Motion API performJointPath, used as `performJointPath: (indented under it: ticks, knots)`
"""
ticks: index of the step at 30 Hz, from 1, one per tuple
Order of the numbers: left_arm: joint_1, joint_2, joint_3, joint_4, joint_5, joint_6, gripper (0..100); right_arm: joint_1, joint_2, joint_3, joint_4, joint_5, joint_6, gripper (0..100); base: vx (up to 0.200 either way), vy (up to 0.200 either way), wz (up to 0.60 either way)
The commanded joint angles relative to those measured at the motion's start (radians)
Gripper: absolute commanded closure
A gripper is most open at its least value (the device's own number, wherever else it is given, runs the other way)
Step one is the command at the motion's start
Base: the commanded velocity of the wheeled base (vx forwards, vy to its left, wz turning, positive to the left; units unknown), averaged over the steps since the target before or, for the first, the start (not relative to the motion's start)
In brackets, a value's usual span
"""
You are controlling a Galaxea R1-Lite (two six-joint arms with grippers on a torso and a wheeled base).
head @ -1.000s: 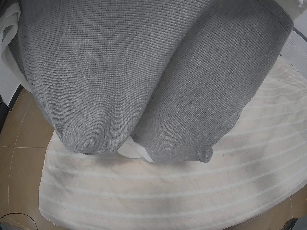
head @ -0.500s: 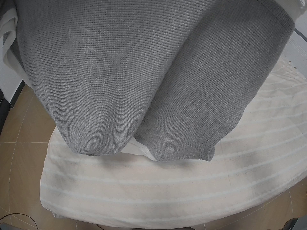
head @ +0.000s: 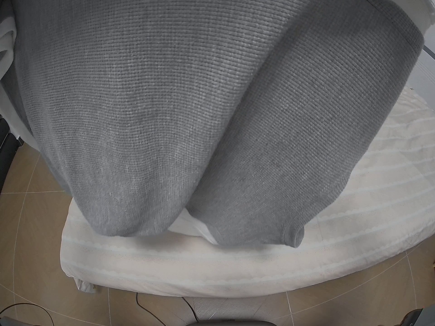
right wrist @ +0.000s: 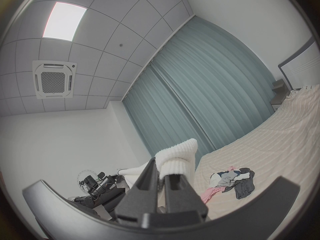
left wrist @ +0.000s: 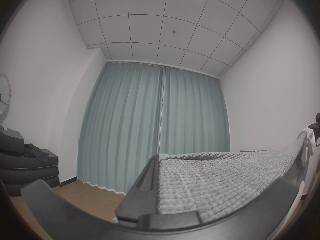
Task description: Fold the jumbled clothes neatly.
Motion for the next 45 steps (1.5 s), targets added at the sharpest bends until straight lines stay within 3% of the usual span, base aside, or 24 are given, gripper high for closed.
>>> performJointPath:
  ticks: [1, 7, 45]
  knots:
    - [0.0, -0.005, 0.002, -0.001, 0.001, -0.004, 100, 0.0, 0.0, 0.001, -0.001, 0.0, 0.0, 100, 0.0, 0.0, 0.0]
    - [0.001, -0.003, 0.004, -0.001, 0.001, -0.004, 100, 0.0, 0.0, 0.001, -0.001, 0.0, 0.0, 100, 0.0, 0.0, 0.0]
    - [0.001, -0.015, 0.024, 0.008, -0.002, -0.001, 100, -0.03, 0.002, 0.001, -0.001, 0.018, 0.007, 100, 0.0, -0.2, 0.0]
